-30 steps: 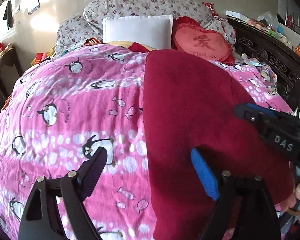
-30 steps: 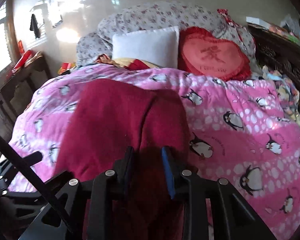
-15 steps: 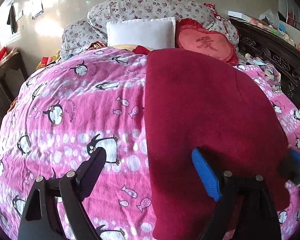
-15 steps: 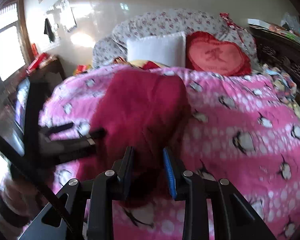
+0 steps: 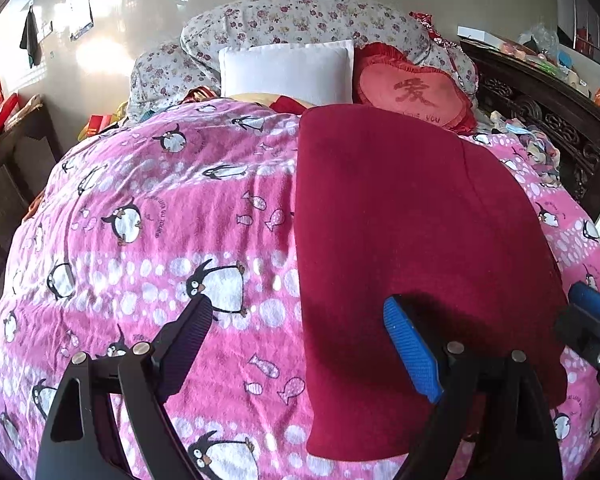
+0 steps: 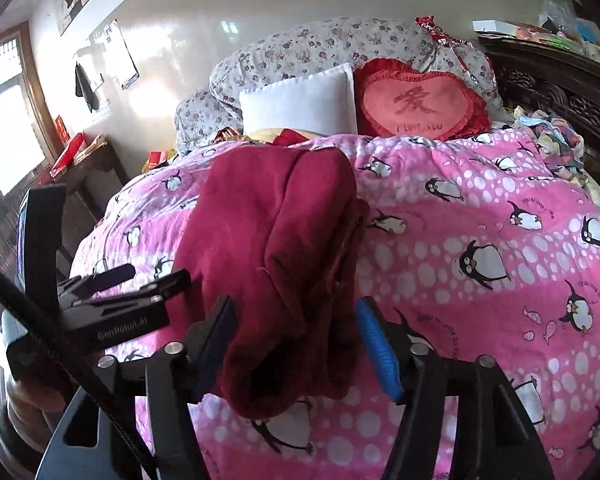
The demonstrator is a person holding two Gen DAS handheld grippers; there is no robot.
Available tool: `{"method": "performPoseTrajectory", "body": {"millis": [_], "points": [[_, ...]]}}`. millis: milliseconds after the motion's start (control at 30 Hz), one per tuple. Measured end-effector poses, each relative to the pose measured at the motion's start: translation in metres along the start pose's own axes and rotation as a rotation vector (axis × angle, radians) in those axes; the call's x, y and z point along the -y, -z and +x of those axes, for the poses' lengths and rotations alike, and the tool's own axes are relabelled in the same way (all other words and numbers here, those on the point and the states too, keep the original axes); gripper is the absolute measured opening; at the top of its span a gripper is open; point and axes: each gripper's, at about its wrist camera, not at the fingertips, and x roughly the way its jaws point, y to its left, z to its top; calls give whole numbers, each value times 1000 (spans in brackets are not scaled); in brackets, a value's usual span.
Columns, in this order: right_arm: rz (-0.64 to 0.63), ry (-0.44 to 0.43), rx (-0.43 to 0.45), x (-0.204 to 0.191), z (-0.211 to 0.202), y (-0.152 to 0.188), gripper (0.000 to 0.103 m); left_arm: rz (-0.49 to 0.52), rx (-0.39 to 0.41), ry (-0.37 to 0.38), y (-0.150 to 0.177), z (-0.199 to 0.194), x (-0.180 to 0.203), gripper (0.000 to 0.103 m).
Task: Fold small clothes
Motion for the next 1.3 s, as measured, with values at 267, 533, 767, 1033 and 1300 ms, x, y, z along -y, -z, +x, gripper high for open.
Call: {"method": "performPoseTrajectory", "body": {"millis": [267, 533, 767, 1033, 1300], "points": [[96, -2, 24, 14, 2, -14, 93, -65, 4, 108, 0, -10, -19, 90], [213, -65, -34, 44, 42, -22, 101, -215, -37, 275, -1, 16, -54, 93], [279, -190, -100, 54, 89, -19, 102, -246, -90, 401, -2, 55, -45, 97], [193, -196, -62, 39, 91, -19, 65, -206, -86, 542, -6, 55, -34, 52], [153, -288, -36, 1, 30, -15, 57, -103, -61, 493, -4, -34, -41, 43]]}}
